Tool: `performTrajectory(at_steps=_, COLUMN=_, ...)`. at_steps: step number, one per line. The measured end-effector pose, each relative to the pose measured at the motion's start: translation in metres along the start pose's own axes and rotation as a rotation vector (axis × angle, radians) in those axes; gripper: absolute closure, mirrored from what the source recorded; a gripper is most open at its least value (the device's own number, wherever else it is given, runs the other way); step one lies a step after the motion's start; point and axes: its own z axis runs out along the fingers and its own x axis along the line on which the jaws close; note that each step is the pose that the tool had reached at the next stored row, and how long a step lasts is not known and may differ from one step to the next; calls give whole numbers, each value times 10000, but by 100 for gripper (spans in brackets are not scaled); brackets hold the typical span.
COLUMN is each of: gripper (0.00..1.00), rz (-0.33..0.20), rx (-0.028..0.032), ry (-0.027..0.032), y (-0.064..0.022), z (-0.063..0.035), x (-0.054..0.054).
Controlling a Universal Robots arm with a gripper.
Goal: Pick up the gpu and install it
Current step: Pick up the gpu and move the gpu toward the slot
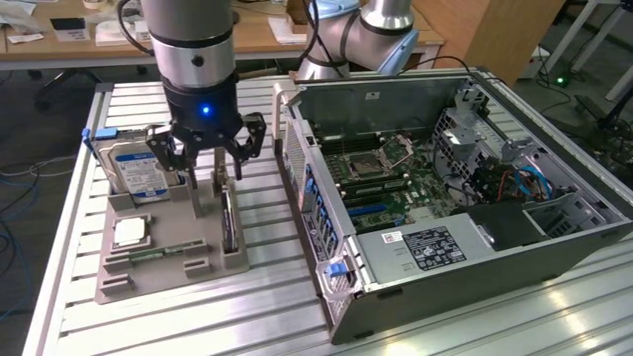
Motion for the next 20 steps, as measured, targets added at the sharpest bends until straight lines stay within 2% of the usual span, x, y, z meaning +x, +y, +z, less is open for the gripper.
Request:
performTrajectory(at_steps=4, gripper=34, rz=0, rx=0, ry=-4, y=-6, z=54, x=-55)
performTrajectory(at_steps=5, gripper=34, rz=1, rx=2, ry=-3, y=-10, z=95, x=-78)
performTrajectory(at_steps=15, gripper=34, rz=0, rx=1, ry=-3, y=-10, z=98, x=-76)
performTrajectory(at_steps=20, gripper=34, rz=-1, rx=0, ry=-4, y=-24, z=168, x=-76)
